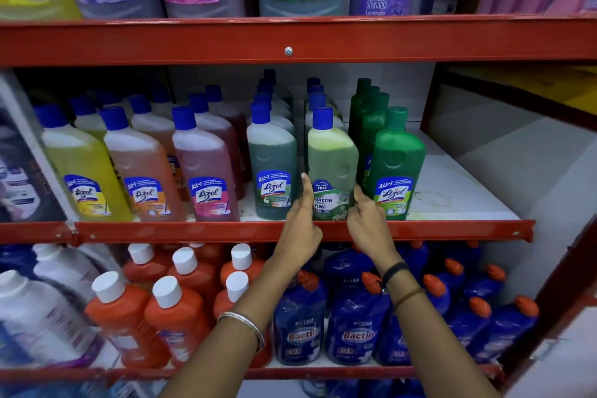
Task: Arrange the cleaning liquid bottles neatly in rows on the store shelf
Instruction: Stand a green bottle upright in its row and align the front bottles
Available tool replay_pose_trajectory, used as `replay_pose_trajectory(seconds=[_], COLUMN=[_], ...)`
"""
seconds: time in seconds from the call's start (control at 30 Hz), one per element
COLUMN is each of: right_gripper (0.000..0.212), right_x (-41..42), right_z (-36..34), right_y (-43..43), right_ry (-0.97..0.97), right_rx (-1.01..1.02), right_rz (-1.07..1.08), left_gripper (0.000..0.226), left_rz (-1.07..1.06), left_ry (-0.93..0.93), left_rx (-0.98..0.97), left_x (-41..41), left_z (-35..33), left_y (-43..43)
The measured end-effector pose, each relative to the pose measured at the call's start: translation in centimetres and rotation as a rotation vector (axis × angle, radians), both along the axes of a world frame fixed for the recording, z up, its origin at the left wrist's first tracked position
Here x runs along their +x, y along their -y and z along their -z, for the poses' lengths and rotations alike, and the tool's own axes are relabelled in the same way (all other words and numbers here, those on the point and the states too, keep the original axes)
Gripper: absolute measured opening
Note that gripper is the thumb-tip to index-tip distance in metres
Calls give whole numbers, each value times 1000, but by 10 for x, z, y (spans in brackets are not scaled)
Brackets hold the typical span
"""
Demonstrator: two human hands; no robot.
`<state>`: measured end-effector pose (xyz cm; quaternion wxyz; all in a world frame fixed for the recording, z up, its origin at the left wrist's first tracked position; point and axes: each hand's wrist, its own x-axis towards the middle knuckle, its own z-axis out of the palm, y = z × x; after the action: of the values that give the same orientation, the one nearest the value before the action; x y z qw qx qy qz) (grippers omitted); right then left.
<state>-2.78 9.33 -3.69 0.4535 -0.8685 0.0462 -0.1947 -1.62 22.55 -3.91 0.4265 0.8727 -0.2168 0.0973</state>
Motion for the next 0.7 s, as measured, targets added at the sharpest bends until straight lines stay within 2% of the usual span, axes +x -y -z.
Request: replay_pose_trajectory(seconds=[0.07, 0.17, 0.23, 0.3, 0.37, 0.43, 0.5, 0.57, 0.7], right_gripper=[52, 39, 37, 47, 59, 70, 81, 88, 84], right_x=[-5, -25, -34, -29, -11, 11, 23, 28, 24], right_z=[-1, -2, -8, -11, -11, -7, -7, -10, -13], right_y=[-8, -37, -59, -77, -89, -99, -106, -106, -108], right_ry=[38, 354, 495, 410, 213, 78, 18, -53, -83], right_rx=[-14, 69, 117, 130, 80, 17, 59, 59, -11], right_rz=[49, 253, 161, -62, -200, -216, -206, -167, -100], left_gripper=[94, 77, 68, 72, 79, 85, 90, 90, 89], left_rz=[22, -118, -274, -344, -323, -254, -189, -160, -126], left_ry=[-4, 83, 238, 272, 135, -21, -114, -126, -123], left_rx=[-36, -264, -393, -382, -296, -187, -105, -41, 39], left_x=[-1, -6, -5, 4, 18, 30, 36, 37, 30], left_z=[1, -1, -4, -6, -7, -9, -9, -10, -12], left_y=[-5, -17, -29, -44, -54, -62, -68, -72, -81])
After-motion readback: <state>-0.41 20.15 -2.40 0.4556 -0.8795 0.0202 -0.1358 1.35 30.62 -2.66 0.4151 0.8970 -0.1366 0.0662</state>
